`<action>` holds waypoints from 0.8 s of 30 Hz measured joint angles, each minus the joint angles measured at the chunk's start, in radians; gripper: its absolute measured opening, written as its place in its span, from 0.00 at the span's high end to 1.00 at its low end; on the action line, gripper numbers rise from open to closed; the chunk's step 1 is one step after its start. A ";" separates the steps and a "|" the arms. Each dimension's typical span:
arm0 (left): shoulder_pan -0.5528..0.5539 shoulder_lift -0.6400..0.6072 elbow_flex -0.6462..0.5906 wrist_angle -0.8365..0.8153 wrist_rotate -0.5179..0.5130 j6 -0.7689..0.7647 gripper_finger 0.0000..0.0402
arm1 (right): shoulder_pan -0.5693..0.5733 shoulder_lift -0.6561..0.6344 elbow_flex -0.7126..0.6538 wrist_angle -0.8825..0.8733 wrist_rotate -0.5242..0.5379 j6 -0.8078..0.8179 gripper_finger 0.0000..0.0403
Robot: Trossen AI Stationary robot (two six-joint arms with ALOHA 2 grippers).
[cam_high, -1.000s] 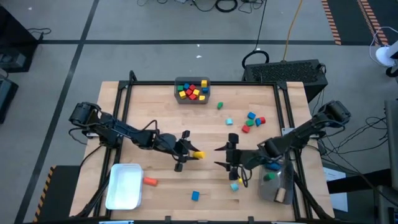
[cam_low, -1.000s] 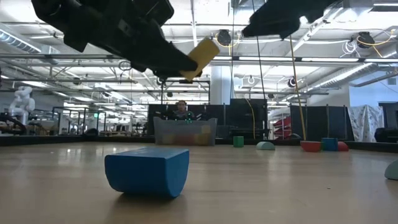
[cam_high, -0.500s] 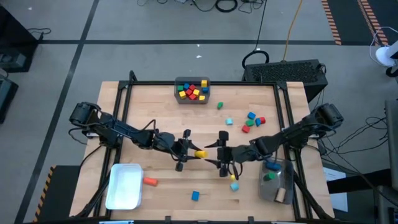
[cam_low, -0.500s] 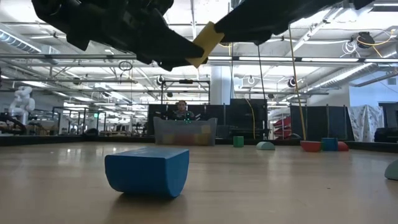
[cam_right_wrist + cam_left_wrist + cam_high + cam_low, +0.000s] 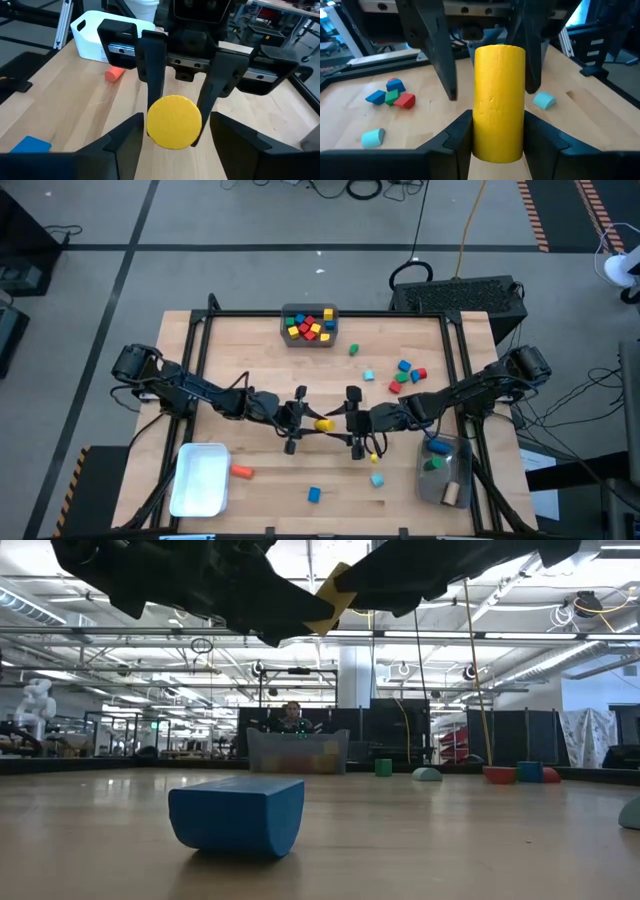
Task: Sort blocks by size
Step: Put the yellow cylindrical block into the bottom black bin
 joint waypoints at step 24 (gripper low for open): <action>0.006 0.000 0.001 0.017 -0.026 -0.056 0.61 | -0.015 -0.011 -0.001 0.015 -0.033 -0.059 0.72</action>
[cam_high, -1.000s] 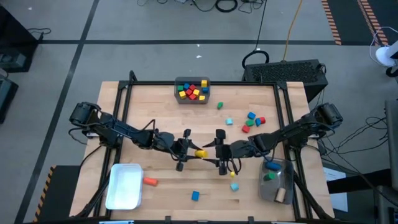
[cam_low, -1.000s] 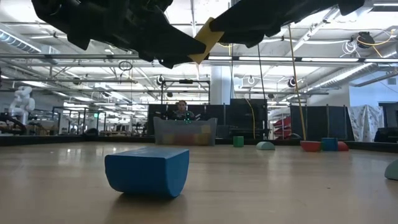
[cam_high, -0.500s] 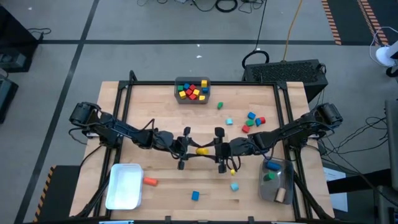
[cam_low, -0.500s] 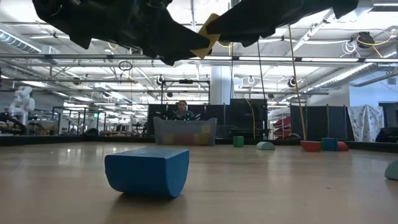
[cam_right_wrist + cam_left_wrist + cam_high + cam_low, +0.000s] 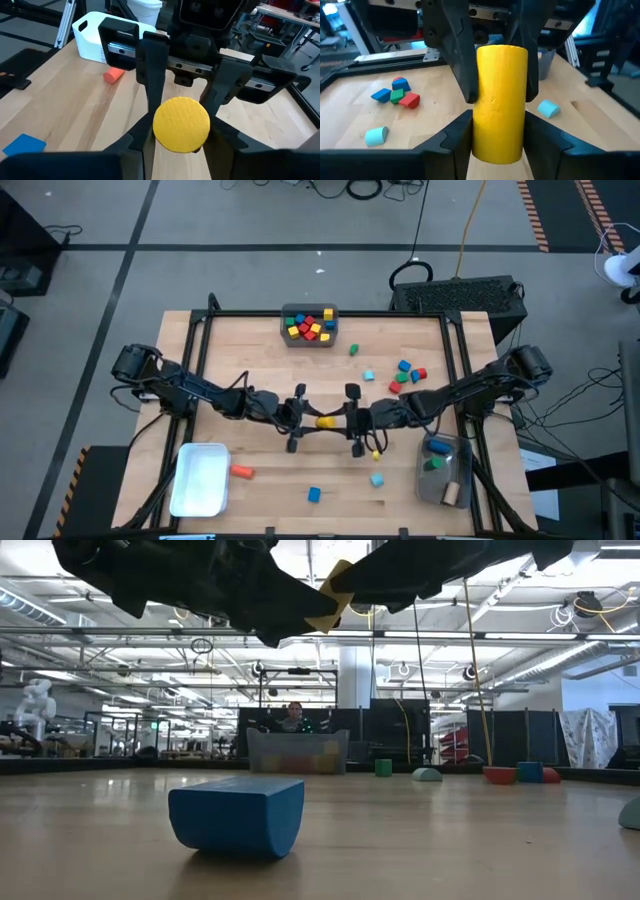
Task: Sort blocks by size
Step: Put the yellow cylindrical block into the bottom black bin
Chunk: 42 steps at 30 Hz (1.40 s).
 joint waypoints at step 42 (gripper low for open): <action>-0.181 -0.042 0.158 -0.845 0.185 -0.342 0.54 | 0.490 -0.348 0.002 -0.989 -0.251 0.962 0.71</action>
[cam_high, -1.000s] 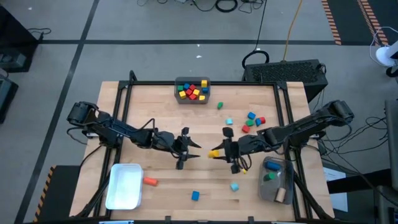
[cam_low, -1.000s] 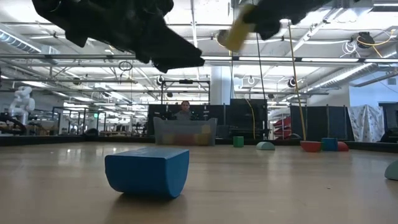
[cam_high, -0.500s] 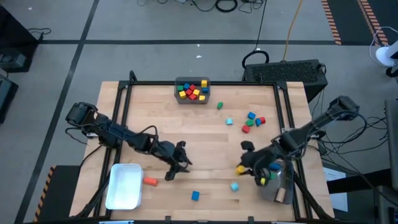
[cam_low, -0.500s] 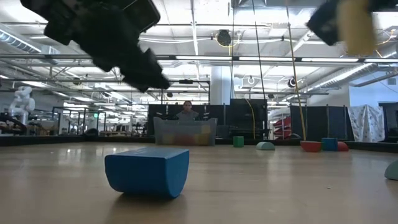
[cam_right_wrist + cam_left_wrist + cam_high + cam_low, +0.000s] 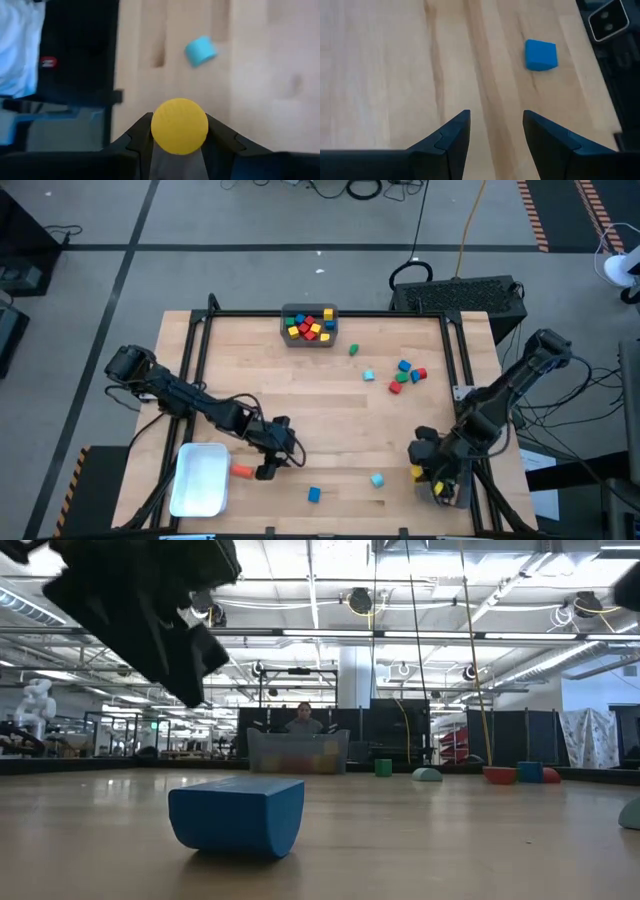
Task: Sort blocks by size
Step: Put the yellow cylindrical block into the bottom black bin
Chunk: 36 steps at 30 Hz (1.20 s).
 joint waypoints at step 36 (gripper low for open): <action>-0.077 0.000 0.075 -0.435 0.038 -0.185 0.54 | 0.229 0.002 -0.092 -0.238 0.019 0.576 0.65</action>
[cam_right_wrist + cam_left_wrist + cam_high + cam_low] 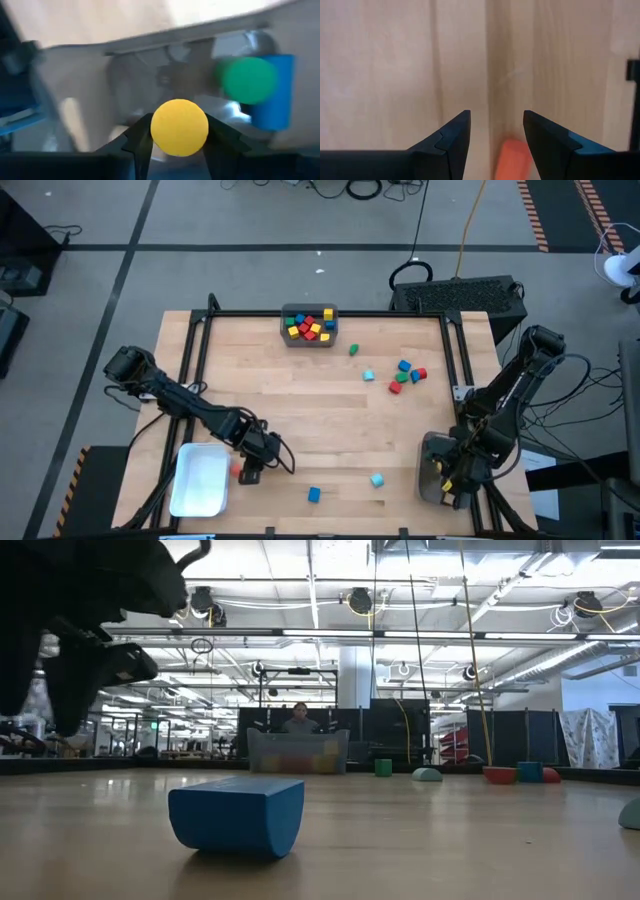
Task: Sort blocks by size
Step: Put the yellow cylindrical block into the bottom black bin, then put the orange cylindrical block into the bottom black bin
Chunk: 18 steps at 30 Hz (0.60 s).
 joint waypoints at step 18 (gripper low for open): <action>-0.070 0.000 0.000 -0.051 0.198 -0.180 0.54 | 0.000 0.000 0.000 -0.029 0.023 0.050 0.58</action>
